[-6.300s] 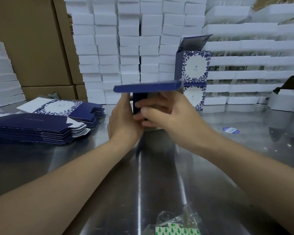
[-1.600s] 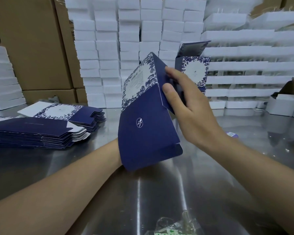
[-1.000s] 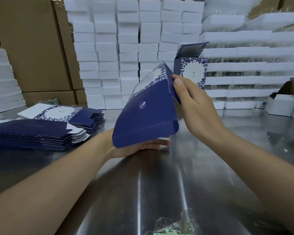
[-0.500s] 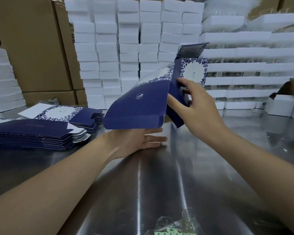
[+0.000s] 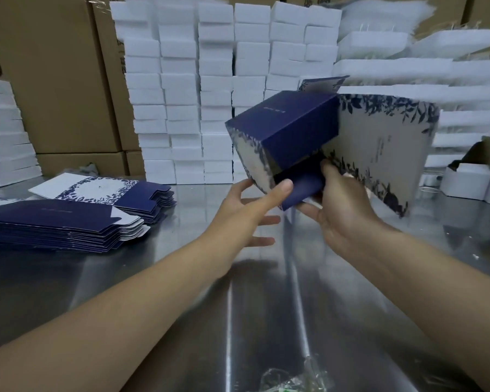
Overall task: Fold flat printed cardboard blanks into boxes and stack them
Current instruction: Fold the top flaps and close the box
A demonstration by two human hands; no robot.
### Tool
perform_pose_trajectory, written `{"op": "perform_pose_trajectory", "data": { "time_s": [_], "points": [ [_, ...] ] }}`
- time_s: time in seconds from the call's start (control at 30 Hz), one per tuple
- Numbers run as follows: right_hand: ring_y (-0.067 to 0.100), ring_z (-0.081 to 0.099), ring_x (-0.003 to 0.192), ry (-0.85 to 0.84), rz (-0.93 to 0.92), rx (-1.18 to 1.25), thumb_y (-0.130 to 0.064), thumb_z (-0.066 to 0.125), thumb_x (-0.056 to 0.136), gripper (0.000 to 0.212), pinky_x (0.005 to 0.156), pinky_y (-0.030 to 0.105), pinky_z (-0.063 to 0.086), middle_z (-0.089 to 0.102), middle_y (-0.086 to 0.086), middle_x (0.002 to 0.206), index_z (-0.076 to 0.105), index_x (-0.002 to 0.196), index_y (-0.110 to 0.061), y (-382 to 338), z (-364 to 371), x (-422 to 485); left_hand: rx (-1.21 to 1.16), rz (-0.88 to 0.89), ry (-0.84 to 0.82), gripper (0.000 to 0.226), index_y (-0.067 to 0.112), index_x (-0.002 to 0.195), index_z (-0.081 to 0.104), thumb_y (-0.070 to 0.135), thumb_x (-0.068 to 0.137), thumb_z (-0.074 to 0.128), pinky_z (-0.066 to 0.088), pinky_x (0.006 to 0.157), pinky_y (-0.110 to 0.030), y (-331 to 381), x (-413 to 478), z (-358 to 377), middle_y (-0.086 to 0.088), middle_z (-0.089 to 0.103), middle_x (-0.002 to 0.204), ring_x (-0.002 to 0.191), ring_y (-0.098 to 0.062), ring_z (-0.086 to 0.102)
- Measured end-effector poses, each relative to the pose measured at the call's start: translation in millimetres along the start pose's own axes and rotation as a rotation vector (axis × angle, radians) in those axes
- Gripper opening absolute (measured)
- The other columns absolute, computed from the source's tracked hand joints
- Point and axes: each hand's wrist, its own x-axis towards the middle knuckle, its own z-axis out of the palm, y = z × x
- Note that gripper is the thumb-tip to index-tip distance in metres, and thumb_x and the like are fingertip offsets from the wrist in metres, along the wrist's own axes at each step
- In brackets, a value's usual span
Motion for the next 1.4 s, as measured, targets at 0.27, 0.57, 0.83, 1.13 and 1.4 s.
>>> {"op": "perform_pose_trajectory", "data": {
  "time_s": [0.27,0.57,0.83,1.13,1.4],
  "points": [
    [0.013,0.075,0.063,-0.102,0.126,-0.007,-0.036,0.046,0.111,0.032,0.058,0.032,0.062,0.071,0.005,0.08,0.07,0.101,-0.016,8,12,-15,-0.003,-0.04,0.058,0.039,0.028,0.121,0.071,0.058,0.097,0.066,0.064,0.075,-0.034,-4,3,4,0.005,0.081,0.106,0.088,-0.011,0.08],
    [0.008,0.04,0.039,-0.06,0.168,-0.134,-0.035,0.048,0.108,0.033,0.043,0.022,0.034,0.045,-0.004,0.054,0.049,0.079,-0.018,22,18,-15,-0.027,-0.067,0.111,0.055,0.026,0.108,0.074,0.046,0.114,0.023,0.061,0.069,-0.034,-2,-1,16,0.002,0.082,0.096,0.086,-0.015,0.079],
    [0.01,0.041,0.042,-0.349,0.263,-0.138,-0.047,0.062,0.1,0.043,0.038,0.02,0.031,0.048,-0.002,0.054,0.058,0.07,-0.017,21,30,-35,-0.096,-0.025,0.093,0.077,0.023,0.043,0.067,0.032,0.11,0.031,0.054,0.05,-0.023,0,0,14,0.001,0.052,0.048,0.04,-0.012,0.054],
    [0.012,0.033,0.043,-0.341,0.169,-0.081,-0.032,0.058,0.106,0.048,0.038,0.02,0.033,0.04,-0.001,0.051,0.054,0.061,-0.017,21,34,-42,0.007,0.037,0.095,0.076,0.022,0.039,0.045,0.045,0.112,0.035,0.052,0.054,-0.027,-1,-1,21,-0.002,0.048,0.043,0.038,-0.013,0.049],
    [0.012,0.037,0.041,-0.263,0.181,-0.12,-0.038,0.053,0.104,0.042,0.039,0.021,0.034,0.037,-0.004,0.049,0.051,0.067,-0.018,24,30,-36,-0.114,0.007,0.104,0.053,0.016,0.07,0.065,0.03,0.111,0.034,0.054,0.05,-0.025,-2,-2,15,0.002,0.067,0.057,0.046,-0.011,0.061]
  ]
}}
